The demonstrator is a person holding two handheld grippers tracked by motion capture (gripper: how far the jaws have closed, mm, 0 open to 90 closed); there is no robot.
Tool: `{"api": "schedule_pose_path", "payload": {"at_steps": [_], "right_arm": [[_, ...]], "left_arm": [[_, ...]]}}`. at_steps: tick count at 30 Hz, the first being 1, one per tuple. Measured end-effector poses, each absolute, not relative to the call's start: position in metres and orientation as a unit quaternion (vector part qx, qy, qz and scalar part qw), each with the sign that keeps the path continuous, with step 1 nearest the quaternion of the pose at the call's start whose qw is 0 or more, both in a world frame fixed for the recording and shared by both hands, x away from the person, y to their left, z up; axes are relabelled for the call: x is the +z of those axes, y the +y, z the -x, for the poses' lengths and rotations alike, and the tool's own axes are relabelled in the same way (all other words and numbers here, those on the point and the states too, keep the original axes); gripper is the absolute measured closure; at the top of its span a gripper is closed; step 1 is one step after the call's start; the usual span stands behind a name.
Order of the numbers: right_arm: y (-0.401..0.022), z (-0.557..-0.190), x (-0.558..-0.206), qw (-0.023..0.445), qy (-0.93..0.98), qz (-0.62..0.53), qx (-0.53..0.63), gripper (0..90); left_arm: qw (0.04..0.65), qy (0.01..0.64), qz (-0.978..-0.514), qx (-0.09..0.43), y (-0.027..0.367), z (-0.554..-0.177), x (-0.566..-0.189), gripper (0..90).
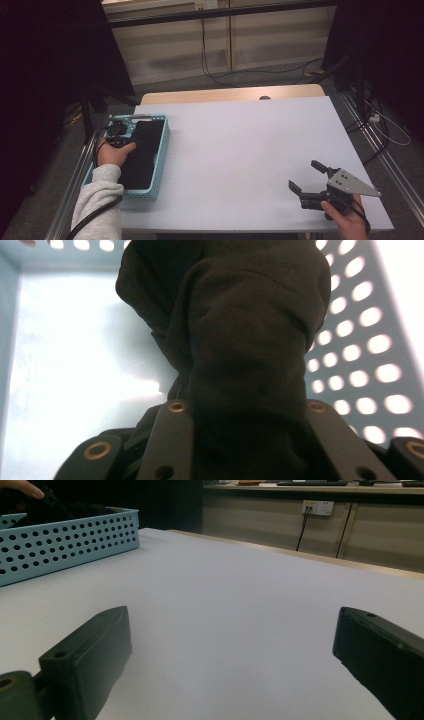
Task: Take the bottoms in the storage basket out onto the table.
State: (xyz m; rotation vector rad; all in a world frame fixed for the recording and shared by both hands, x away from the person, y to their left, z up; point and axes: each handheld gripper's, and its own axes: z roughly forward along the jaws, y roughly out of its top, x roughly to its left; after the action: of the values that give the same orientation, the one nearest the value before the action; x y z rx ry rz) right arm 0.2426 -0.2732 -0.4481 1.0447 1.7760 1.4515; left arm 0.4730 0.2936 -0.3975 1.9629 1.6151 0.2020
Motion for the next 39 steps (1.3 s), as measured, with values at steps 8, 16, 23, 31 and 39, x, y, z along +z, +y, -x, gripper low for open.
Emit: {"api": "schedule_pose_path", "payload": {"at_steps": [8, 16, 23, 31, 39], "right_arm": [[-0.272, -0.243, -0.449, 0.304, 0.673, -0.393, 0.548, 1.5], [-0.273, -0.243, -0.448, 0.304, 0.67, -0.398, 0.547, 1.5], [-0.271, -0.243, -0.448, 0.304, 0.673, -0.395, 0.547, 1.5], [-0.273, -0.243, -0.448, 0.304, 0.671, -0.399, 0.546, 1.5], [-0.27, -0.244, -0.449, 0.303, 0.674, -0.394, 0.547, 1.5]], "left_arm": [[0.306, 0.603, -0.732, 0.087, 0.298, -0.469, -0.36, 71.8], [0.321, 0.601, -0.726, 0.095, 0.307, -0.464, -0.325, 71.9], [0.338, 0.59, -0.727, 0.098, 0.304, -0.462, -0.3, 72.1], [0.356, 0.58, -0.726, 0.104, 0.287, -0.463, -0.276, 72.1], [0.397, 0.552, -0.728, 0.089, 0.254, -0.461, -0.255, 72.0]]}}
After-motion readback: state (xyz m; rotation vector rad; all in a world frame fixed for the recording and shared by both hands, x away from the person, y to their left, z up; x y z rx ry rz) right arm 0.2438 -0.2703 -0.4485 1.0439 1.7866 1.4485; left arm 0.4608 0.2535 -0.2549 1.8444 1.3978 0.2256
